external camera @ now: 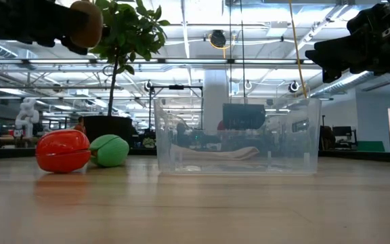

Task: Pick and placing Produce into tupperware
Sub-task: Put the brown kiwi into the transparent bin

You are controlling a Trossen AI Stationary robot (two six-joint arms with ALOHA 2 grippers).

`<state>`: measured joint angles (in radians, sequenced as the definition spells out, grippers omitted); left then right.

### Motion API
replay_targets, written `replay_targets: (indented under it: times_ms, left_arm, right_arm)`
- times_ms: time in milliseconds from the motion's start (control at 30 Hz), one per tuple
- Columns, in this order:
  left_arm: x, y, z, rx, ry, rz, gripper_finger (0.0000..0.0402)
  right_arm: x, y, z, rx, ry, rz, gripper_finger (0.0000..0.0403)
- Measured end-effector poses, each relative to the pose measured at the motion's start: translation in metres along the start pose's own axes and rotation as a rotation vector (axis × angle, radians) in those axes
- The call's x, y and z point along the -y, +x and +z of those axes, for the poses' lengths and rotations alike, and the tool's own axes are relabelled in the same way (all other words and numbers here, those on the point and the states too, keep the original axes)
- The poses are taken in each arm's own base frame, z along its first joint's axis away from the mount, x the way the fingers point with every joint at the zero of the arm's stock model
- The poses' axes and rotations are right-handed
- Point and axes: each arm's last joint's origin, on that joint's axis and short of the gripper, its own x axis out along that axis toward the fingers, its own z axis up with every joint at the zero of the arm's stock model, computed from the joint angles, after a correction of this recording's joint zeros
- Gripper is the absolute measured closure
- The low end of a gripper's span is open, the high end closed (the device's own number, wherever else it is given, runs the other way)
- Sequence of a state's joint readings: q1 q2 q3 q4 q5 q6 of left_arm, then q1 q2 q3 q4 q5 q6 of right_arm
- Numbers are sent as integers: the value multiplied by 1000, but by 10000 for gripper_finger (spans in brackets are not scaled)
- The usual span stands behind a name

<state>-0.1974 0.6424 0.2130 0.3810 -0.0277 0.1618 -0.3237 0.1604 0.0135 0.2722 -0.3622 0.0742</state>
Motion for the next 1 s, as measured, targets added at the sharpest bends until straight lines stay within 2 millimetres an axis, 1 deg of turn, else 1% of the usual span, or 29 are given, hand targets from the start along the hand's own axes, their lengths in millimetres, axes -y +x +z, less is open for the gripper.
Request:
replay_targets:
  times_ms: [300,400,600,767,933,1000]
  left_arm:
    - [-1,-10,-25,-7,-48,33,178]
    - [-2,-10,-26,-12,-64,43,178]
    - [-3,-10,-22,34,-66,37,178]
    - [-5,-10,-15,111,-97,57,178]
    - [-7,-8,-6,209,-93,103,178]
    - [-10,-5,3,229,-75,116,178]
  right_arm:
    - [0,0,0,0,0,0,270]
    - [0,0,0,0,-1,0,270]
    - [0,0,0,0,0,0,270]
    - [0,0,0,0,-5,0,270]
    - [0,0,0,0,-8,0,270]
    - [0,0,0,0,-8,0,270]
